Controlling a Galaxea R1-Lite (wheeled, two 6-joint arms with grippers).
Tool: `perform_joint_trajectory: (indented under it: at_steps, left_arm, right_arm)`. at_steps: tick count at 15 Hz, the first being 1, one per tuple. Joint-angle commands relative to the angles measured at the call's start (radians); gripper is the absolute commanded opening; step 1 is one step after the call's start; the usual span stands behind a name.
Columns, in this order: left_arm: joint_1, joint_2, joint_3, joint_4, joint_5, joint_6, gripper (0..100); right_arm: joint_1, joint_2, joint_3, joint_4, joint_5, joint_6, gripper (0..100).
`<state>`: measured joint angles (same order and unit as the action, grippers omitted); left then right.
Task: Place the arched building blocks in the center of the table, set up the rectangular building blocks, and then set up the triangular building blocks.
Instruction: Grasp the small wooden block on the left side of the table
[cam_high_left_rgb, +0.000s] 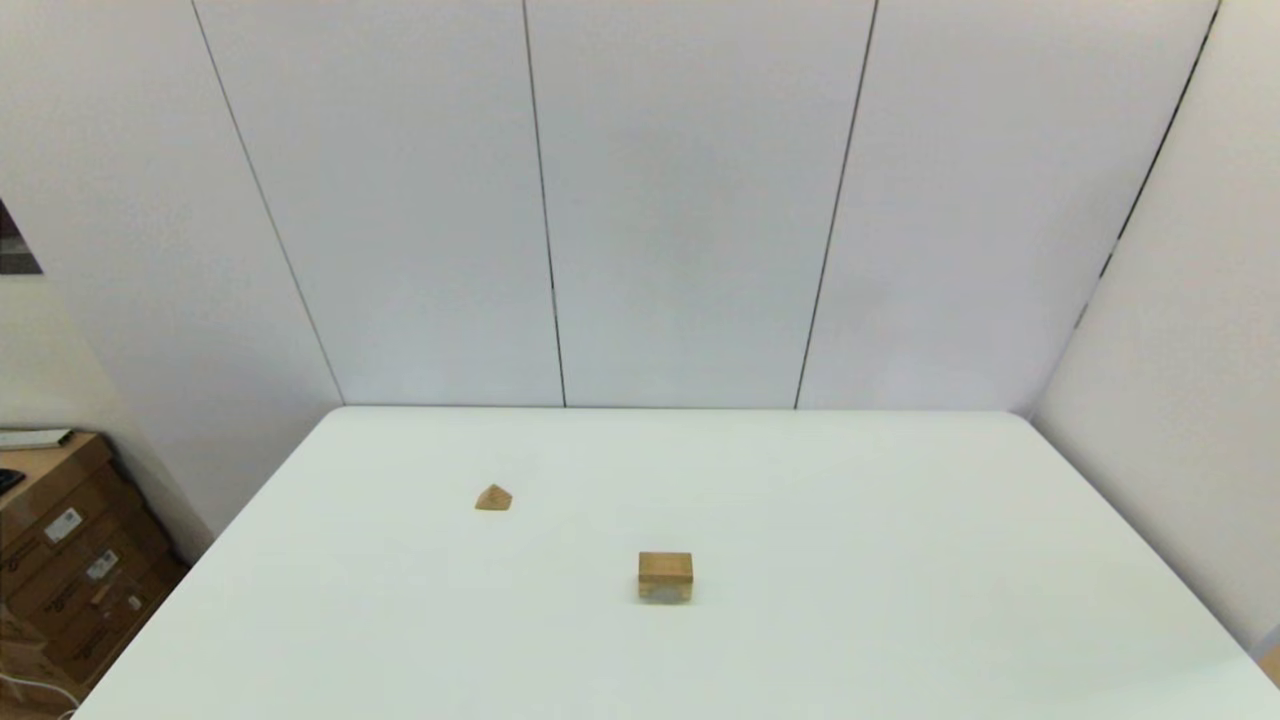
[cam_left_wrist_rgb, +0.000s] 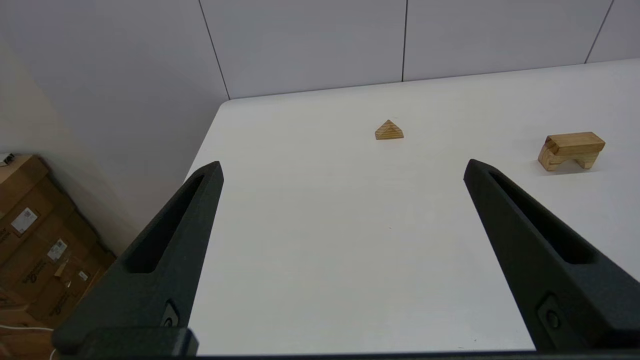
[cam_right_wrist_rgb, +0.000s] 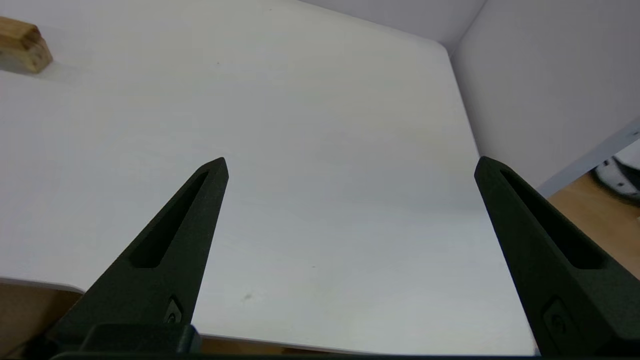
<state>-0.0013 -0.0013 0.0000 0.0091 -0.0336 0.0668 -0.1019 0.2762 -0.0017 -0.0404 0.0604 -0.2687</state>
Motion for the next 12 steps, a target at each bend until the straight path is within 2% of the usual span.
perform_joint_trajectory:
  at_steps: [1,3,10,12]
  left_arm:
    - [0.0,0.001,0.0,0.0,0.0,0.001,100]
    - [0.0,0.001,0.0,0.0,0.0,0.001,100]
    - [0.0,0.001,0.0,0.0,0.0,0.001,100]
    - [0.0,0.001,0.0,0.0,0.0,0.001,100]
  right_arm:
    - [0.001,0.008,0.003,0.002,-0.001,0.045,100]
    - [0.001,0.008,0.003,0.031,-0.002,0.065,100]
    - [0.002,0.008,0.003,0.036,-0.002,0.079,100]
    - [0.065,-0.014,0.003,0.034,-0.002,0.08,100]
